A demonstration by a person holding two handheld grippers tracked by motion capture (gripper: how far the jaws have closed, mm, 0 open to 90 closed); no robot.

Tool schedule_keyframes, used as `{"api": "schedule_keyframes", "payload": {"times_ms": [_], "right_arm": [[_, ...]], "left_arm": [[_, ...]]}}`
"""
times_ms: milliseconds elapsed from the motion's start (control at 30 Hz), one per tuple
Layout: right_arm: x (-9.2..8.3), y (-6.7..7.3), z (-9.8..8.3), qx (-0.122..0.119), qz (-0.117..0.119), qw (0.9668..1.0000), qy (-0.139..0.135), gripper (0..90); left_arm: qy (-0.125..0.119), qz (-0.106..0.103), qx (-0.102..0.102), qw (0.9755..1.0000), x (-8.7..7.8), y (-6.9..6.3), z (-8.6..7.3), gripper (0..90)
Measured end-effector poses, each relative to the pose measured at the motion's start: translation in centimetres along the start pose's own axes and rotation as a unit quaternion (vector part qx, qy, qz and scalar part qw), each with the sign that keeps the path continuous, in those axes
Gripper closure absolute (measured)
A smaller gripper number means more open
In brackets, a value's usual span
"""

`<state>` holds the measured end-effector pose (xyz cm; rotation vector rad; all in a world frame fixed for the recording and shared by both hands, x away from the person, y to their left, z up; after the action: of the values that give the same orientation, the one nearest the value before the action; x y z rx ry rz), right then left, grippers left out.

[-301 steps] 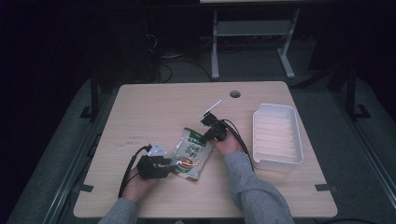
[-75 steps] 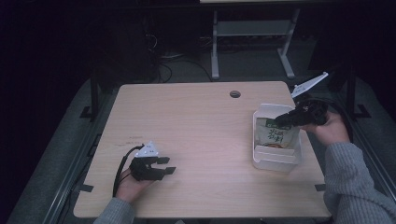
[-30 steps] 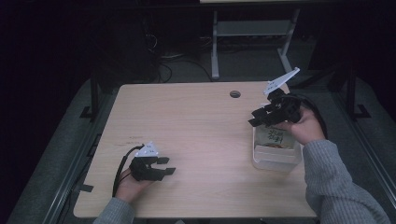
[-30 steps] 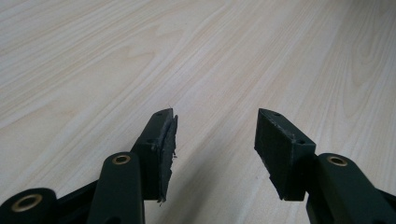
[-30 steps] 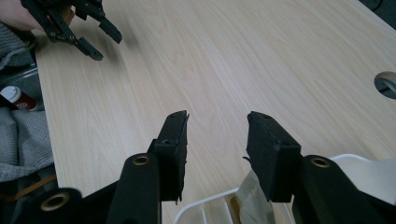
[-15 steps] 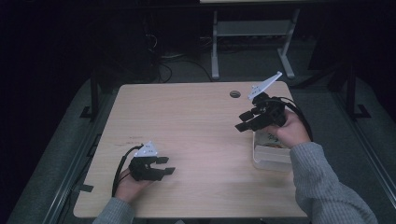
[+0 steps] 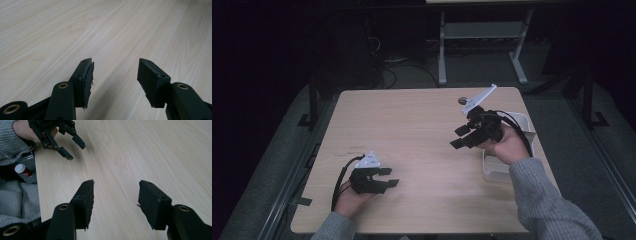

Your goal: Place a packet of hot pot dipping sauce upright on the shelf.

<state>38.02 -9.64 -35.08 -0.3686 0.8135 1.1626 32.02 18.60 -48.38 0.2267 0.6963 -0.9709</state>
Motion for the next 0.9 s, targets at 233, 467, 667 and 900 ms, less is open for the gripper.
{"api": "schedule_keyframes", "payload": {"times_ms": [233, 467, 667, 900], "right_arm": [[1.8, 0.7, 0.1, 0.003, 0.010, 0.9999, -0.002, 41.5], [3.6, 1.6, 0.0, 0.004, 0.018, 0.9998, -0.003, 39.1], [4.9, 2.2, -0.3, 0.004, 0.030, 0.9996, 0.000, 39.1], [6.4, 2.8, -0.9, 0.008, 0.041, 0.9991, 0.002, 37.7]], "left_arm": [[-0.002, 0.003, -0.001, 1.0000, -0.2, 0.1, 0.0, 45.2], [-0.001, 0.005, -0.001, 1.0000, -0.2, 0.1, -0.1, 45.0], [-0.002, 0.005, -0.001, 1.0000, -0.2, 0.1, -0.1, 44.8], [0.000, 0.006, 0.000, 1.0000, -0.3, 0.2, -0.1, 44.2]]}}
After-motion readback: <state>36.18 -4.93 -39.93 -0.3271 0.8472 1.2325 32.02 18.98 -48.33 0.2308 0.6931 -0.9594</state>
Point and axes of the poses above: each handheld gripper's, and its own axes: x roughly forward along the jaws, z roughly out of its top, y roughly to its left, the point moved 6 cm from there along x, roughly forward along the jaws, and after that the axes turned 2 degrees about -y, right-handed, at the moved point
